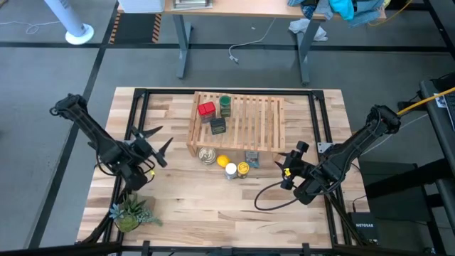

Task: Shelf spices
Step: Put the yellow seasoning bottle on the shelf

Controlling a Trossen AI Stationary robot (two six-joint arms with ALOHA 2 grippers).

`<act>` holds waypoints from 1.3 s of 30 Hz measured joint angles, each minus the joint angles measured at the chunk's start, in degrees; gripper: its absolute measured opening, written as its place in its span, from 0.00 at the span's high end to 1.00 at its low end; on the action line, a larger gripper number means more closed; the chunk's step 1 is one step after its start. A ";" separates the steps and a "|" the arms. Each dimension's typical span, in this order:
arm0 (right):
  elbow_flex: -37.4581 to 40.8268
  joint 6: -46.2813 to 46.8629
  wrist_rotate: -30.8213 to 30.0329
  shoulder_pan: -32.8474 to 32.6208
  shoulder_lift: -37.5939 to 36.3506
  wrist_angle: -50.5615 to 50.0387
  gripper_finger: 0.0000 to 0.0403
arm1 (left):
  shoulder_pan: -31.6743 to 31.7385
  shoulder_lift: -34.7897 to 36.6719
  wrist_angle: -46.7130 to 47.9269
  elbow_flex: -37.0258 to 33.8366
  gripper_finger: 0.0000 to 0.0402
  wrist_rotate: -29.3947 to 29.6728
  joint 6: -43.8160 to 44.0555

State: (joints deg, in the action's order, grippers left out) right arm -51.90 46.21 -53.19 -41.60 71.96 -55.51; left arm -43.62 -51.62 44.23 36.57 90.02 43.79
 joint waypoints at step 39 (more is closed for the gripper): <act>7.40 -0.02 4.68 0.00 0.70 17.14 0.60 | 38.76 -5.17 -82.68 -27.53 0.34 -100.55 -56.15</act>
State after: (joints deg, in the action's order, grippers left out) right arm -44.50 46.19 -48.51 -41.60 72.66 -38.36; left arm -4.86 -56.78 -38.45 9.04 -10.53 -12.36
